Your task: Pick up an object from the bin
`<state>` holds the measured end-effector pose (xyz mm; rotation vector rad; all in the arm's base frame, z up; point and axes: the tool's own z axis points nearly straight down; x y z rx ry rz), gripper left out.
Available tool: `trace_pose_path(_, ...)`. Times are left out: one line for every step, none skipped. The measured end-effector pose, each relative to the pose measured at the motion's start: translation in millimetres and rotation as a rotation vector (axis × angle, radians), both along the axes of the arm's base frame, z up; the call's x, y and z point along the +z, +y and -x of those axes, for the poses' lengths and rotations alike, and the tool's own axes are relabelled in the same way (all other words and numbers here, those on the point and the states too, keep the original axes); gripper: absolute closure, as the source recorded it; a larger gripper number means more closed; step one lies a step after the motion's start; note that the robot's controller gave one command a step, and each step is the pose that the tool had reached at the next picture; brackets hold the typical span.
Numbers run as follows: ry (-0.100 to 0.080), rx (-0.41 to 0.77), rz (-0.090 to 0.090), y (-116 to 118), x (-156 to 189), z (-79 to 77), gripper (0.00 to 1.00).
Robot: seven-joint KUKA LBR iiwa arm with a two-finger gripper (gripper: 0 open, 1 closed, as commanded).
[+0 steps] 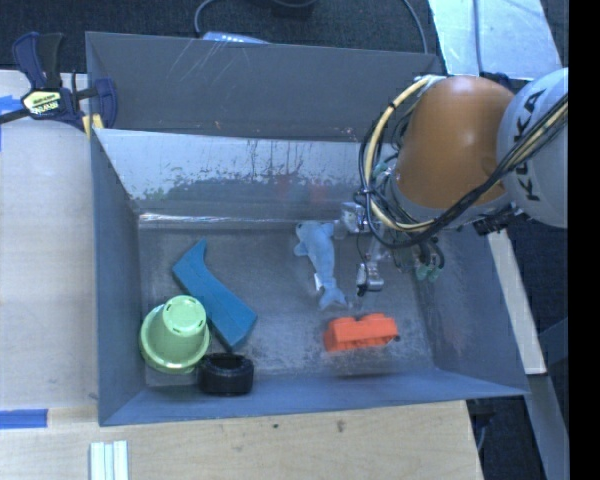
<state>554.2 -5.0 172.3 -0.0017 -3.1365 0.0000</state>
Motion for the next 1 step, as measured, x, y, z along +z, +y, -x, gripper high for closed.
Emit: trace_pose_path(-0.008,0.0,0.0,-0.1,4.7,-1.6,0.0)
